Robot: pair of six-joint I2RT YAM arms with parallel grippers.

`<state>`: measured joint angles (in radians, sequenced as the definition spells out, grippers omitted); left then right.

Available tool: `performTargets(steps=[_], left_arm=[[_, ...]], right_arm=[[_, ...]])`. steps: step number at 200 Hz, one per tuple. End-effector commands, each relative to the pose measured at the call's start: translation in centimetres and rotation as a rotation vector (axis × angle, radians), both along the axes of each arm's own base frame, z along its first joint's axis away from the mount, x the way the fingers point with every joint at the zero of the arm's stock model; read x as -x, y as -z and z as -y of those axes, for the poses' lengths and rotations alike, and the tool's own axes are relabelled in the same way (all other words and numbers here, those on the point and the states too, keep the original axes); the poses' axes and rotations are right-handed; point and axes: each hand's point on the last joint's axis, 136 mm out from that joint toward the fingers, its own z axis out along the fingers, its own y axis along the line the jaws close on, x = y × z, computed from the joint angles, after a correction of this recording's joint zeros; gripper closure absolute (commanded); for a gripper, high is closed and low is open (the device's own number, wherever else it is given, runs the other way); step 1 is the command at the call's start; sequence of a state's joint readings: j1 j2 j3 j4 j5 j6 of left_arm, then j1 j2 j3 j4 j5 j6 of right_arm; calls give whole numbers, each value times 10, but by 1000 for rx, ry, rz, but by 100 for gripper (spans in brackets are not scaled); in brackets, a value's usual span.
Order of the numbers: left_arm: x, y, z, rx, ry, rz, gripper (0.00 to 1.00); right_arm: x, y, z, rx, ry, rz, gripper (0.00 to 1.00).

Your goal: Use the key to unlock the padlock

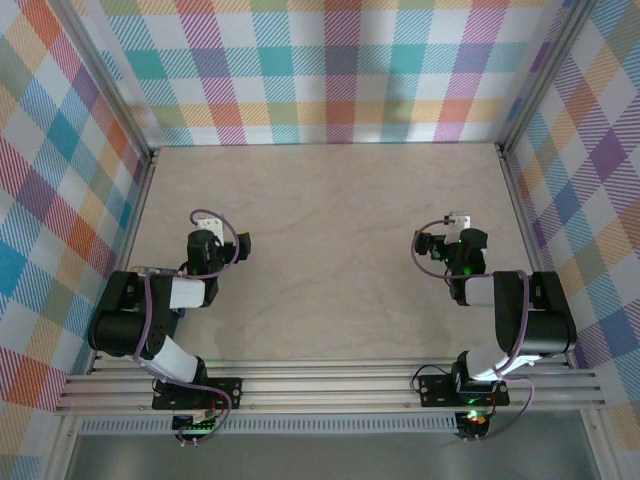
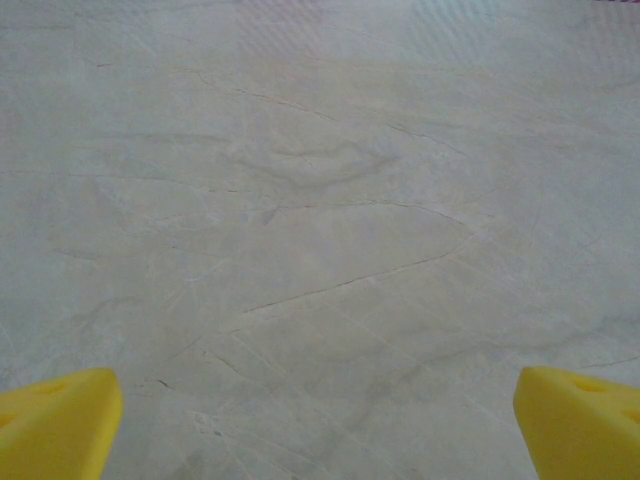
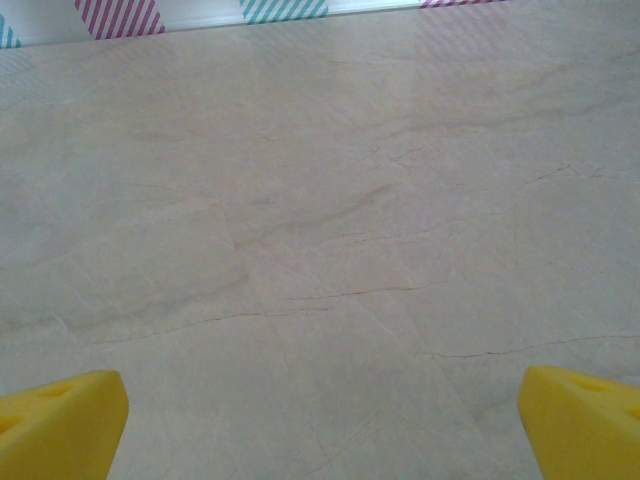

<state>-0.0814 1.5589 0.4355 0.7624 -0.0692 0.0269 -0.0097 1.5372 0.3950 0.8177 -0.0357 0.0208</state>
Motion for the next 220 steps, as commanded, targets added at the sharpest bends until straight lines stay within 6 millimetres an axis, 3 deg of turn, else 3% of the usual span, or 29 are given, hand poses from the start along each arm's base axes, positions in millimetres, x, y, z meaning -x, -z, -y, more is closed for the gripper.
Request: performTargets(steps=[1, 90, 126, 158, 184, 212, 220], left_arm=[[-2, -2, -6, -8, -14, 19, 0], [-1, -2, -6, -8, -14, 18, 0], [-2, -6, -9, -11, -35, 15, 0], [-7, -25, -31, -20, -176, -70, 0], [-5, -45, -43, 6, -287, -168, 0], [10, -71, -70, 12, -518, -285, 0], [24, -75, -84, -20, -618, -341, 0]], right_arm=[[-6, -10, -5, 3, -24, 30, 0], [-5, -10, -6, 3, -30, 32, 0], [-4, -21, -16, 0, -93, 26, 0], [2, -40, -23, -9, -138, 35, 0], [7, -51, -28, -70, -143, -61, 0], [2, -70, -24, -183, -55, -213, 0], [-1, -76, -24, -209, -33, -257, 0]])
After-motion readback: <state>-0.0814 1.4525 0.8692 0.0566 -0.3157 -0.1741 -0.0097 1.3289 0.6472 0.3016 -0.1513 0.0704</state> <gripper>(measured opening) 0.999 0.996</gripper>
